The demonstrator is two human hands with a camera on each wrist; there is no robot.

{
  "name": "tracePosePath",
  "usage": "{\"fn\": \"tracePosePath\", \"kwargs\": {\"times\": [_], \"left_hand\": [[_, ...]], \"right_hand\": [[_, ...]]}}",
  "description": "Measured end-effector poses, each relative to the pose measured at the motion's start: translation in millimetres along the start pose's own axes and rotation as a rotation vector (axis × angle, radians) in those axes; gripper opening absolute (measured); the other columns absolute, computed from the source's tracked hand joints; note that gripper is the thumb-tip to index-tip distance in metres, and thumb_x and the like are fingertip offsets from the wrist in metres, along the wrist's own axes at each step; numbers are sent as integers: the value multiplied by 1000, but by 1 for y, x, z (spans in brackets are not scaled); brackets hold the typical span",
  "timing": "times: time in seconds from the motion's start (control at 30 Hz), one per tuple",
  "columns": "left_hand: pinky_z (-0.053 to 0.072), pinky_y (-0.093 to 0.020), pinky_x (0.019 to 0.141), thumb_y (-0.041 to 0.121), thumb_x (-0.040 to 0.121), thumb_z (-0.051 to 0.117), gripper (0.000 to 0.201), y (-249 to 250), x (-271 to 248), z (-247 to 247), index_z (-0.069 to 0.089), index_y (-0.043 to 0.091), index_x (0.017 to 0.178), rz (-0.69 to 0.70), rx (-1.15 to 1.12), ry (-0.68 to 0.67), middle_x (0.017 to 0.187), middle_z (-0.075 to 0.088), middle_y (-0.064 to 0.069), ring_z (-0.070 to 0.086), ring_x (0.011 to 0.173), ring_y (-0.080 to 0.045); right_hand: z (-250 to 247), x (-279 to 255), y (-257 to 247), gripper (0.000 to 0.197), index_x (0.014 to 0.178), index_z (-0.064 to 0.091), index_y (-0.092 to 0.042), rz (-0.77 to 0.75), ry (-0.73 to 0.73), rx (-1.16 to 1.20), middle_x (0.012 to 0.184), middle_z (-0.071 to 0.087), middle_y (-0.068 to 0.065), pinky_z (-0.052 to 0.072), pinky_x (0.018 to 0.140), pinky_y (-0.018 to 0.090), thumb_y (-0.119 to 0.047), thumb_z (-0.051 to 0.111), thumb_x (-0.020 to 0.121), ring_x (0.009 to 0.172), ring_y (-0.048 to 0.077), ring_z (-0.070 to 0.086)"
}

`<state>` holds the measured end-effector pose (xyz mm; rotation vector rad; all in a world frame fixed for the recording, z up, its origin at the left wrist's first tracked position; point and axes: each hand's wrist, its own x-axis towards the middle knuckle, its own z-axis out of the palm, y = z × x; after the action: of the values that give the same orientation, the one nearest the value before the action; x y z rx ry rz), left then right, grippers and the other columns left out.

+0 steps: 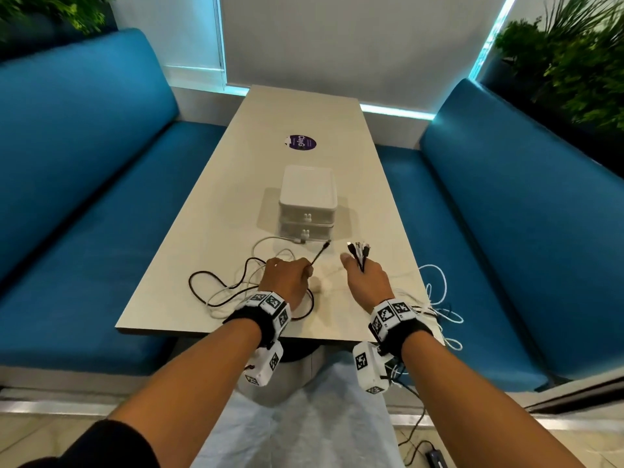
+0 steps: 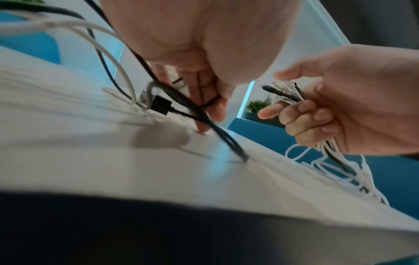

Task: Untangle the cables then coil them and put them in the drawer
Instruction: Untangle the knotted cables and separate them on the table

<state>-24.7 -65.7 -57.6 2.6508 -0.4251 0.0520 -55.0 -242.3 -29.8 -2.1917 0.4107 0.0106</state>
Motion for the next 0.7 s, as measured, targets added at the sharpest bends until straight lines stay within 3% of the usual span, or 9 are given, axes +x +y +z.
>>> {"fn": "tracePosePath", "kwargs": {"times": [0.07,0.17,0.27,0.37,0.43,0.5,0.6,0.7], "left_hand": [[44,-37,90,20,94,43,22,-2,3,2,64,24,87,-37,-71,-3,78,72,1,64,84,-29],[50,-35,81,22,93,46,22,7,0,5,66,25,86,36,-135,-13,70,71,1,65,75,-25],[51,-31,76,19,96,49,21,15,-5,13,70,20,93,102,-219,-18,71,71,-1,66,71,-22],[40,-38,91,30,101,44,25,17,-6,17,68,25,102,149,-40,-84,85,72,0,63,91,-23],[25,-43,102,36,102,40,29,9,-7,15,67,27,107,182,194,-114,99,70,1,53,109,-22],[15,-45,106,33,103,37,29,-10,-9,8,65,29,110,185,314,-144,106,68,4,48,116,-19],[19,-43,106,33,103,36,26,-38,-11,-4,61,34,111,193,388,-163,106,65,8,47,116,-18],[22,-42,104,32,103,33,28,-34,-8,-8,59,32,111,212,405,-205,103,67,6,49,112,-20]], "right_hand": [[3,-1,0,41,88,61,-19,-18,-3,48,89,65,6,43,79,34,-58,51,92,88,27,58],[12,-4,-2,34,84,64,-19,-74,-55,61,82,67,3,45,76,34,-52,56,92,83,24,61],[20,-6,-5,28,91,68,-15,-134,-79,-4,92,71,8,43,75,31,-36,51,98,91,28,64],[22,-3,-2,26,103,63,-10,-146,-62,-153,102,69,15,38,73,30,-28,44,101,97,35,62],[13,6,6,28,109,60,-8,-74,-22,-232,108,66,20,40,74,34,-27,40,102,100,39,60],[-10,15,18,30,114,58,-6,27,47,-271,111,65,24,44,77,37,-25,39,102,101,41,60],[-38,21,38,30,111,57,-6,106,55,-328,110,64,23,44,75,35,-26,37,102,96,38,60],[-36,17,40,29,109,55,-6,70,6,-334,107,63,22,44,75,35,-27,36,103,94,38,60]]}}
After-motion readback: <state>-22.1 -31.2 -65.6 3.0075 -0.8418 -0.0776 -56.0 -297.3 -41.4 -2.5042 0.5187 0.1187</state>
